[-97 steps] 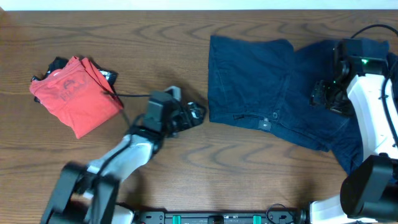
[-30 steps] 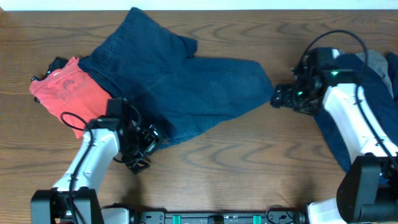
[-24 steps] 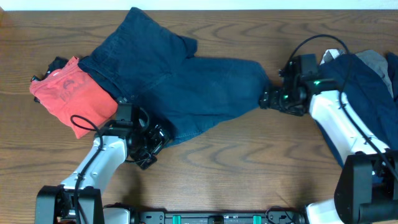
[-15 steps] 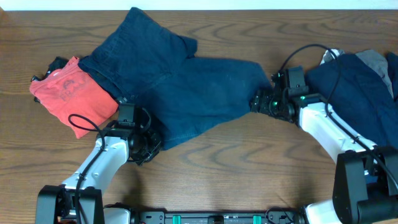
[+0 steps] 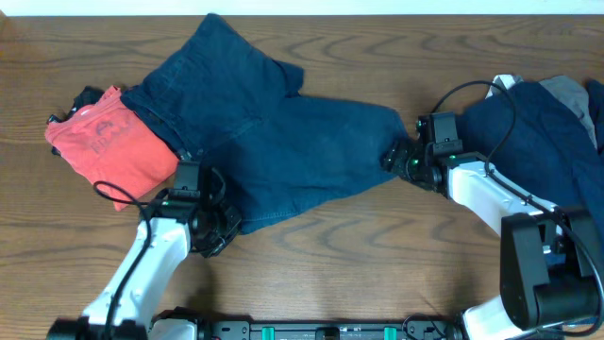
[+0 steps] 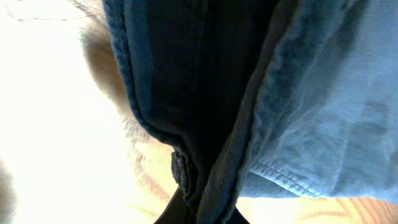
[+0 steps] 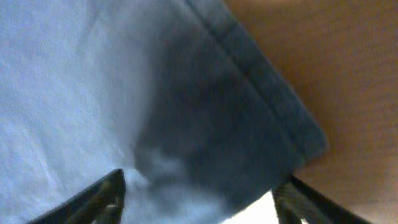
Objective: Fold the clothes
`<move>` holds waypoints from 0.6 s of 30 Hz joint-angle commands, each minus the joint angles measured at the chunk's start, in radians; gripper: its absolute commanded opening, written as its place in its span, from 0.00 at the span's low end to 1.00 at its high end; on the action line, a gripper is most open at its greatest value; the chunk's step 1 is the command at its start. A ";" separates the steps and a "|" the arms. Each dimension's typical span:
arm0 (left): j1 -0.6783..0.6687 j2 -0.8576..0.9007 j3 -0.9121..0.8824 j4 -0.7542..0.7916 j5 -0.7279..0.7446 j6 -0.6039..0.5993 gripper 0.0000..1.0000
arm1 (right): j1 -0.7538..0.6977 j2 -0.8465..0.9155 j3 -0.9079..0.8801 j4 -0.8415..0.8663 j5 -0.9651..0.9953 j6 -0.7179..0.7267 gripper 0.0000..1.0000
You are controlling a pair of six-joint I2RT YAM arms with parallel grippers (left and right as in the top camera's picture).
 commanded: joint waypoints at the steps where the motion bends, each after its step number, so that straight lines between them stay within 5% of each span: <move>1: -0.002 -0.061 -0.006 -0.017 -0.017 0.030 0.06 | 0.008 0.054 -0.010 0.002 -0.005 0.014 0.29; 3: -0.002 -0.091 -0.006 -0.008 -0.017 0.045 0.06 | 0.008 0.053 -0.010 0.002 -0.005 0.013 0.01; 8: 0.000 -0.146 0.068 0.013 -0.037 0.195 0.06 | -0.033 -0.034 0.046 -0.021 -0.102 -0.062 0.01; 12: 0.000 -0.158 0.283 -0.040 -0.109 0.360 0.06 | -0.098 -0.198 0.196 -0.148 -0.106 -0.105 0.01; 18: 0.000 -0.140 0.694 -0.169 -0.154 0.453 0.06 | -0.202 -0.382 0.546 -0.419 -0.090 -0.199 0.01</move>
